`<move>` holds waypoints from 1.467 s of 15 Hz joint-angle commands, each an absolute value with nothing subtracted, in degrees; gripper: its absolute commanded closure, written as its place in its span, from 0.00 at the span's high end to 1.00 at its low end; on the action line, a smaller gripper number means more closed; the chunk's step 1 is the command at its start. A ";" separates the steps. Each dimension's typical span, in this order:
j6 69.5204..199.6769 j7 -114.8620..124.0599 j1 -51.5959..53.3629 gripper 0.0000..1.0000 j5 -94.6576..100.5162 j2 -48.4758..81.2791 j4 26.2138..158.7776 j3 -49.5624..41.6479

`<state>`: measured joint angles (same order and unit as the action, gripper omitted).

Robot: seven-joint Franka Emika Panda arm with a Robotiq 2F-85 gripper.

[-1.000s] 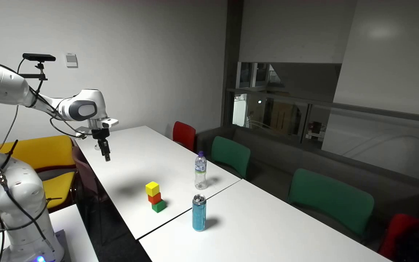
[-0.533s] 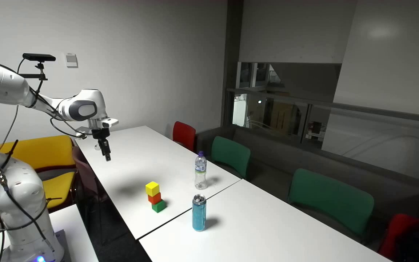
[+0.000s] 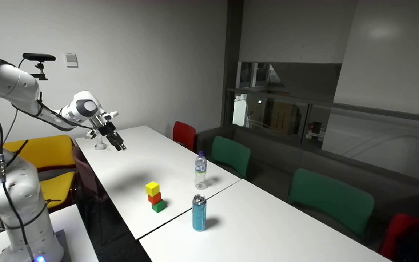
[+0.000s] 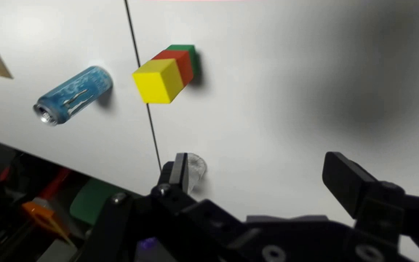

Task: Move the bottle

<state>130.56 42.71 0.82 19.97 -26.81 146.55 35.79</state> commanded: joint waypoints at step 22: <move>141.74 19.48 1.27 1.00 36.85 -17.14 137.48 14.60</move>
